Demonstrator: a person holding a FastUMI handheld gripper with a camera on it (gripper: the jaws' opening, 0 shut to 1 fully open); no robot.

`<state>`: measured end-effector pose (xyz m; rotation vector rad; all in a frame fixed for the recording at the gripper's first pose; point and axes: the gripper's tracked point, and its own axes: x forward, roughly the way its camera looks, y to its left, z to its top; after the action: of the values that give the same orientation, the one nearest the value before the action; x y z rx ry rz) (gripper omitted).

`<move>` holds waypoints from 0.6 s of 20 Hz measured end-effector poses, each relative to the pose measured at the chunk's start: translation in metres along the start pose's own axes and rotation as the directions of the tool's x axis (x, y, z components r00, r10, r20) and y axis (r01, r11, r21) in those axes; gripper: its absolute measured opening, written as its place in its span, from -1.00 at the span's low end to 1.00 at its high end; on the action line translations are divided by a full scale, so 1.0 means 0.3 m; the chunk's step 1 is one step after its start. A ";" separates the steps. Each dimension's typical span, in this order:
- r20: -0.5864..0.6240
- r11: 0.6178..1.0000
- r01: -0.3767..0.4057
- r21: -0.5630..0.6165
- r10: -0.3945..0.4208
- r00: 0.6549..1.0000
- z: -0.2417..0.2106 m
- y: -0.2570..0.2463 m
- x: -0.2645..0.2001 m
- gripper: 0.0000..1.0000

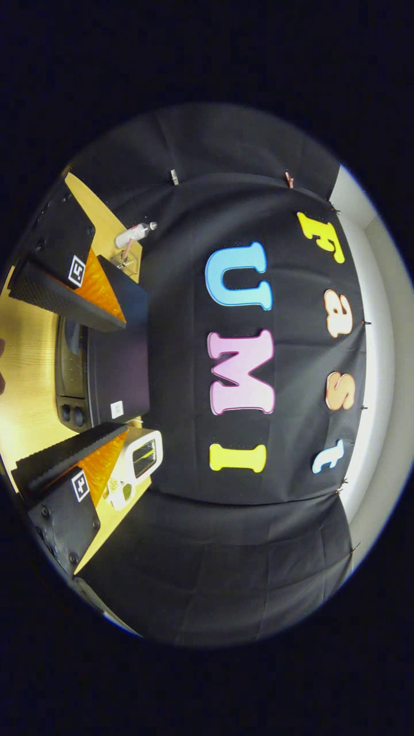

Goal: Open the toaster oven, put the food inside, and close the toaster oven door.

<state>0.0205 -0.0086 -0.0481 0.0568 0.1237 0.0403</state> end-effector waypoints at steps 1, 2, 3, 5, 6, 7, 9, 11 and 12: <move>0.015 1.000 -0.001 -0.002 0.001 1.000 0.030 -0.004 -0.008 0.97; 0.020 1.000 0.000 -0.008 0.000 1.000 0.050 -0.014 -0.014 0.97; 0.018 1.000 0.001 -0.014 -0.001 1.000 0.063 -0.021 -0.023 0.97; 0.031 1.000 -0.004 -0.014 0.004 1.000 0.094 -0.024 -0.031 0.98; 0.038 1.000 -0.003 -0.010 0.003 0.999 0.100 -0.027 -0.034 0.97; 0.040 1.000 -0.003 -0.003 0.003 0.999 0.102 -0.032 -0.041 0.97; 0.043 1.000 -0.001 0.009 0.000 0.999 0.103 -0.039 -0.047 0.97; 0.040 1.000 0.000 0.016 -0.001 0.999 0.098 -0.043 -0.049 0.97; 0.037 1.000 0.001 0.015 -0.002 0.999 0.093 -0.045 -0.048 0.97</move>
<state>0.0102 -0.0243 -0.0194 0.0723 0.0866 0.0370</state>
